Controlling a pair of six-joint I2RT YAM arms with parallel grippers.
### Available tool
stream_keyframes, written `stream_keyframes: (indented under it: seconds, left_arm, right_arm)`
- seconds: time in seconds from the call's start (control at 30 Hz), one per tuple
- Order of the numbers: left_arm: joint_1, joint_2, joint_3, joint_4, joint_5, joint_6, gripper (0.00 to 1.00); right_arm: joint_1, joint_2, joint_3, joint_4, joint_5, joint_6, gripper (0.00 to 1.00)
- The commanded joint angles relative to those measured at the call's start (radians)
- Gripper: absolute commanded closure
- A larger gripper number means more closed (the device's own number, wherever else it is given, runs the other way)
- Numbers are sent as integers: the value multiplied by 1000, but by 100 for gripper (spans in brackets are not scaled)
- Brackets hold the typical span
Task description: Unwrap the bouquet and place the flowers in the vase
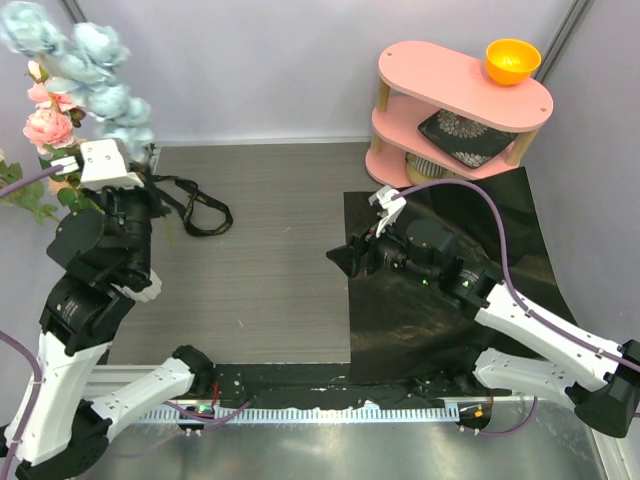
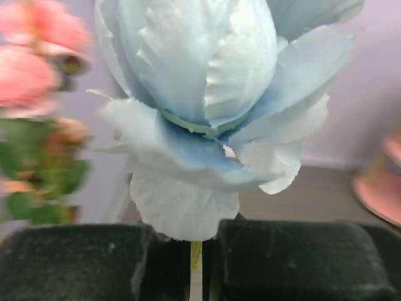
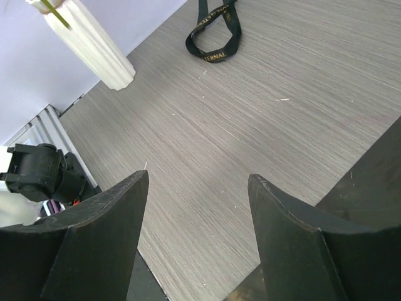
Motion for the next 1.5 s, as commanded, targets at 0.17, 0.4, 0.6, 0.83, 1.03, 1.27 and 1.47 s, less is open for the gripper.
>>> stream_keyframes:
  seconds: [0.17,0.4,0.6,0.83,1.03,1.27,1.47]
  left_arm:
    - [400,177,166,50,-234,191,100]
    - [598,182,188,97,-120,67,100]
    - [667,170,122,215,-147,87,100]
    - [743,191,87,267,-127,60,100]
    - [798,188,-26,338,-106,-8,100]
    - [852,188,-109,323,-167,-94,72]
    - [852,164,-91,198,-175,-213,0]
  right_arm:
    - [2,-25,-6,-11,39,-56,30]
    - [1,-74,-29,-28,64,-93,30]
    - [1,-73,-39,-28,64,-101,29]
    - [-1,-59,-45,-19,62,-107,29]
    - [1,-45,-52,-8,58,-107,29]
    - [1,-34,-57,-1,49,-104,30]
    - [-1,-16,-49,-2,44,-87,30]
